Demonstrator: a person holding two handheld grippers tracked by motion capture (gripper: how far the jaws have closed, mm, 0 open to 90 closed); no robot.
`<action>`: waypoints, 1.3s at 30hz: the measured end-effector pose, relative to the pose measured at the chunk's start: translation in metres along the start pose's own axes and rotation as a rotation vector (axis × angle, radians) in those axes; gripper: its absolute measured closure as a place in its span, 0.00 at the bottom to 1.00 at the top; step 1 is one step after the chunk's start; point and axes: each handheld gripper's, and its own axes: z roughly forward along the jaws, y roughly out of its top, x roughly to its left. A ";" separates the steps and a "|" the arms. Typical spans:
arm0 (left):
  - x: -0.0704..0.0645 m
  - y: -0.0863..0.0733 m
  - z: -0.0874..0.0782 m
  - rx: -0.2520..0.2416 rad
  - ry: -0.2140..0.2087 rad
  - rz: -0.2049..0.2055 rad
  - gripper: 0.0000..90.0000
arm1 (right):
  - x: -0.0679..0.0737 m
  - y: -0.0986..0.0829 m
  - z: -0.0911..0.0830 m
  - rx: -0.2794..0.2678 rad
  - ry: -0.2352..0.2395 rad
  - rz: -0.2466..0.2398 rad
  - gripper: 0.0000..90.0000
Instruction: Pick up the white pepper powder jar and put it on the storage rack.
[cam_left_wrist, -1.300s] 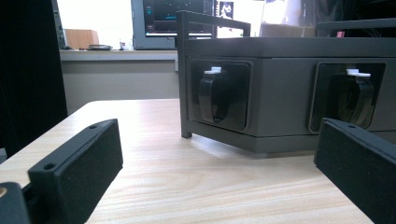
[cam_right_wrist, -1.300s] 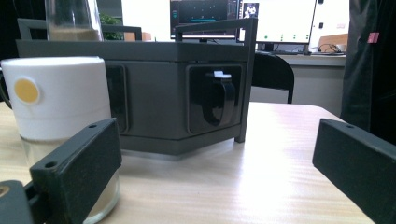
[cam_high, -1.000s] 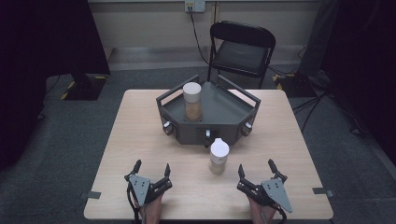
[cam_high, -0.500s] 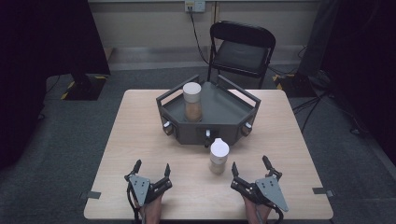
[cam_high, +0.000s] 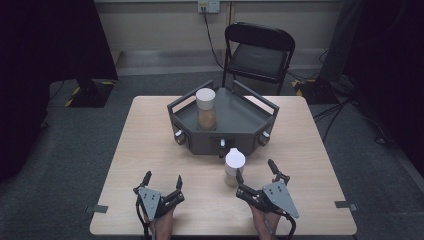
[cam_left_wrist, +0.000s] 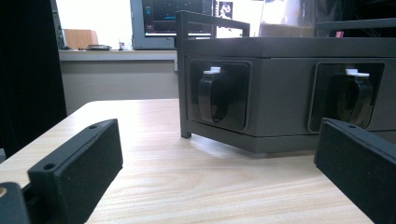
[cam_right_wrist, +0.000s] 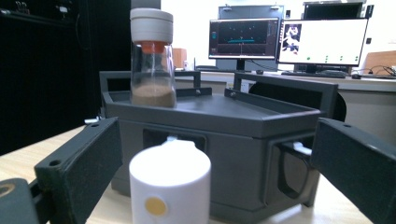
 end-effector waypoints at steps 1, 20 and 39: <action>0.000 0.000 0.000 0.000 0.000 0.000 0.00 | 0.001 0.000 0.001 -0.007 0.000 -0.002 0.01; 0.000 0.000 0.000 0.000 0.002 0.000 0.01 | 0.012 -0.001 0.025 0.024 0.020 0.023 0.02; 0.000 0.000 0.000 0.000 0.001 -0.001 0.01 | 0.023 -0.011 0.044 0.100 0.024 0.018 0.13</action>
